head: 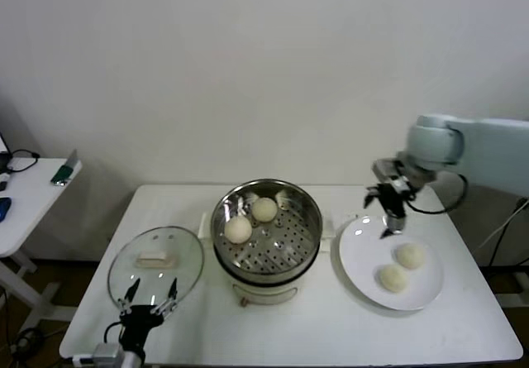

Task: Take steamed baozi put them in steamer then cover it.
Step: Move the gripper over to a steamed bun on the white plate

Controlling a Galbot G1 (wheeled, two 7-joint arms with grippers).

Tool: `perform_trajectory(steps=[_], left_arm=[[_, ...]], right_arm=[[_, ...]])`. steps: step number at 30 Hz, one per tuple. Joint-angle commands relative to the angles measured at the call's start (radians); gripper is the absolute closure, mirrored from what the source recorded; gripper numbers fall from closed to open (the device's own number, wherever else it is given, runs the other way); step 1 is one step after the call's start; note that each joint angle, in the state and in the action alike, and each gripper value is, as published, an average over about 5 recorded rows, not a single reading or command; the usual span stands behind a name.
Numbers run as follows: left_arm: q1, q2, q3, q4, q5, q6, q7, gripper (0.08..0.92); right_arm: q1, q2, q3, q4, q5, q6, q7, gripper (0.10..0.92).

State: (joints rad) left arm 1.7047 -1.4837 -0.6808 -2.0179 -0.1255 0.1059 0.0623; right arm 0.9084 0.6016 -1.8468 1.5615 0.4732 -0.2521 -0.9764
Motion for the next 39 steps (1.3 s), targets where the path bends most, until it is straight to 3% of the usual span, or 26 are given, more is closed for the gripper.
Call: perform_trajectory(steps=[1,10,27,39], left_arm=[[0.008,-0.002,-0.001,-0.007,0.007,-0.004,-0.001,0.177],[0.024,-0.007,-0.001,-0.012,0.015,-0.011,-0.002,0.177],[0.021,-0.012,-0.004,-0.010,0.015,-0.017,-0.003,0.177],[0.018,-0.013,-0.007,-0.010,0.013,-0.017,-0.004,0.177]], right_arm=[[-0.300,-0.240,0.128,0.005,-0.168,-0.010,0.021,0.203],[-0.610,-0.181,0.419,-0.090,-0.214,-0.068,0.111,0.203],[-0.711,-0.066,0.514,-0.165,-0.212,-0.112,0.189,0.205],[-0.687,-0.041,0.508,-0.171,-0.203,-0.104,0.161,0.344]])
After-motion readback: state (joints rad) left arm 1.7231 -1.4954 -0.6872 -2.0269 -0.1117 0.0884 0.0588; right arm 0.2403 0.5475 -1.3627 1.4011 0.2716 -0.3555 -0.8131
